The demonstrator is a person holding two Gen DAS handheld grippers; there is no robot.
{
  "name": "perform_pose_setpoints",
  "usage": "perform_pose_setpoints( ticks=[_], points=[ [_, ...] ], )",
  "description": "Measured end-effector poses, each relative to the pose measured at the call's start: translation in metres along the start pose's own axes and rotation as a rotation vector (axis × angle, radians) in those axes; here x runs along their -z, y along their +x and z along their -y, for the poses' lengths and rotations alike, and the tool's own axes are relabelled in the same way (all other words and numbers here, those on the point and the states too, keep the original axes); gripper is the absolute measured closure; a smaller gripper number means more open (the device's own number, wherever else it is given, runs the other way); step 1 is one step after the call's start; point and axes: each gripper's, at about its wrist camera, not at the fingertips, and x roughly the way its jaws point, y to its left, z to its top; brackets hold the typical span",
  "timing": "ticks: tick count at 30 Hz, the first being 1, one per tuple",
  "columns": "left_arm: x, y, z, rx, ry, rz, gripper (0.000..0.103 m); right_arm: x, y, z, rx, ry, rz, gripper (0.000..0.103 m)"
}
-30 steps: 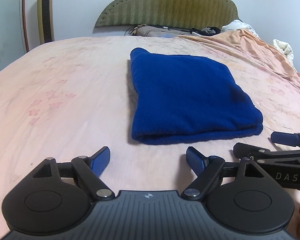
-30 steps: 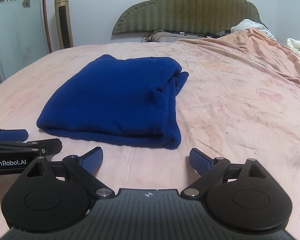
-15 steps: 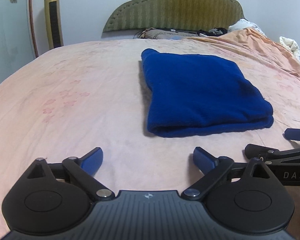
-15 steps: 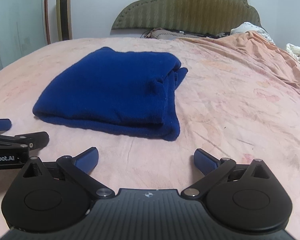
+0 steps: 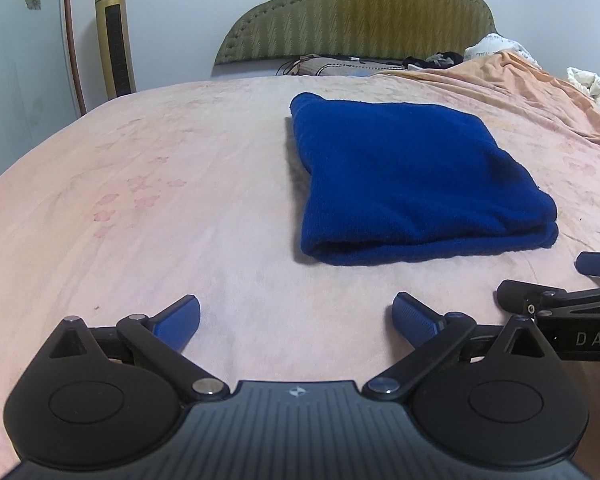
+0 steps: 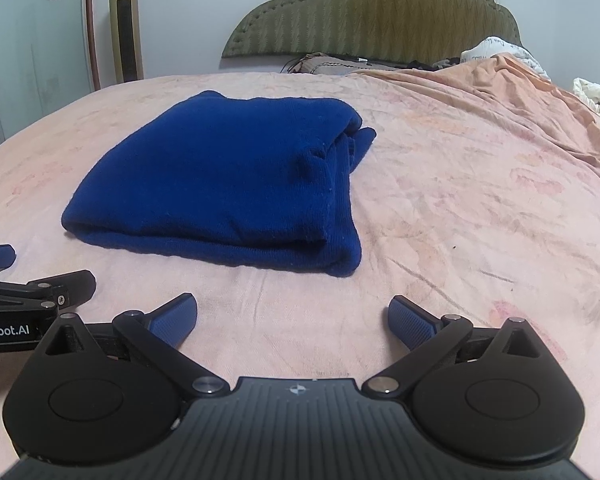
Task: Fold small clothes
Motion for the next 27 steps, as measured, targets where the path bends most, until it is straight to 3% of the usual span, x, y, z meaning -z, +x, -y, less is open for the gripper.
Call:
perform_pose_setpoints(
  ticks=[27],
  points=[
    [0.0000, 0.0002, 0.0013, 0.003, -0.005, -0.003, 0.000, 0.0000, 0.0020, 0.0004, -0.006, 0.007, -0.002, 0.000]
  ],
)
